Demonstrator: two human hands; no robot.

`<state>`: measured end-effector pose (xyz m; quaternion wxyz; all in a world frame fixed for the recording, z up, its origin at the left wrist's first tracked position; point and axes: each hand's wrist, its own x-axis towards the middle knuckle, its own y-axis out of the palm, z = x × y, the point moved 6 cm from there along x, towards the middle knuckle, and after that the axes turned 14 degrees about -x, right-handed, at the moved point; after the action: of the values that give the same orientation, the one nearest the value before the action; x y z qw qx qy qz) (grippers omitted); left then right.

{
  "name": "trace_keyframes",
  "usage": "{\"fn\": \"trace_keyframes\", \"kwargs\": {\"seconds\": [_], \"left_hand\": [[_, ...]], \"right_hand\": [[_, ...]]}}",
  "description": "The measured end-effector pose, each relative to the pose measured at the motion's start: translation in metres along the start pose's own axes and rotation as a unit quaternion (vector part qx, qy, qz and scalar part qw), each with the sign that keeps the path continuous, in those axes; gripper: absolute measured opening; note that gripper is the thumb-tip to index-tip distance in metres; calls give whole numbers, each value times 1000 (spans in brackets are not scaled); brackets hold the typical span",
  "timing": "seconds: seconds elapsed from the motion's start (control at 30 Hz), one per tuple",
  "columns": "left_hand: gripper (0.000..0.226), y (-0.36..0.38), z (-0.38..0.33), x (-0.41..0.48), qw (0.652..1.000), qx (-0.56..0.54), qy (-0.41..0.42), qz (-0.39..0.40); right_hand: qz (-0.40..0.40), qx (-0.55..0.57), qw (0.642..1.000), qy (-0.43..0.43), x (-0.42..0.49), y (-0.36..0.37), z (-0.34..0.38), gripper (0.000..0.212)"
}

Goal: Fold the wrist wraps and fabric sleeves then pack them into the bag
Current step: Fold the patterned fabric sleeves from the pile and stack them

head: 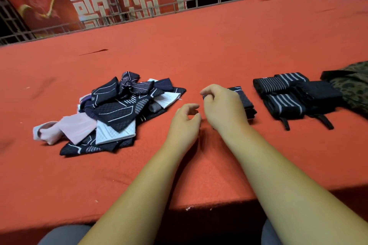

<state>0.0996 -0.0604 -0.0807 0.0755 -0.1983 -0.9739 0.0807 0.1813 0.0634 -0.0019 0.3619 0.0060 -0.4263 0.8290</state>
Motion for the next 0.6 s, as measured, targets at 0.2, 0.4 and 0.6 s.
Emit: {"fn": "trace_keyframes", "kwargs": {"seconds": [0.2,0.4,0.6], "left_hand": [[38,-69,-34,-15,984,138,47,-98],[38,-133,-23,-15,923,349,61,-152],[43,-146,-1,-19,913,374,68,-149]], "right_hand": [[69,59,996,-9,0,44,32,32],[82,51,995,-30,-9,62,52,29],[90,7,994,-69,-16,68,56,29]]}}
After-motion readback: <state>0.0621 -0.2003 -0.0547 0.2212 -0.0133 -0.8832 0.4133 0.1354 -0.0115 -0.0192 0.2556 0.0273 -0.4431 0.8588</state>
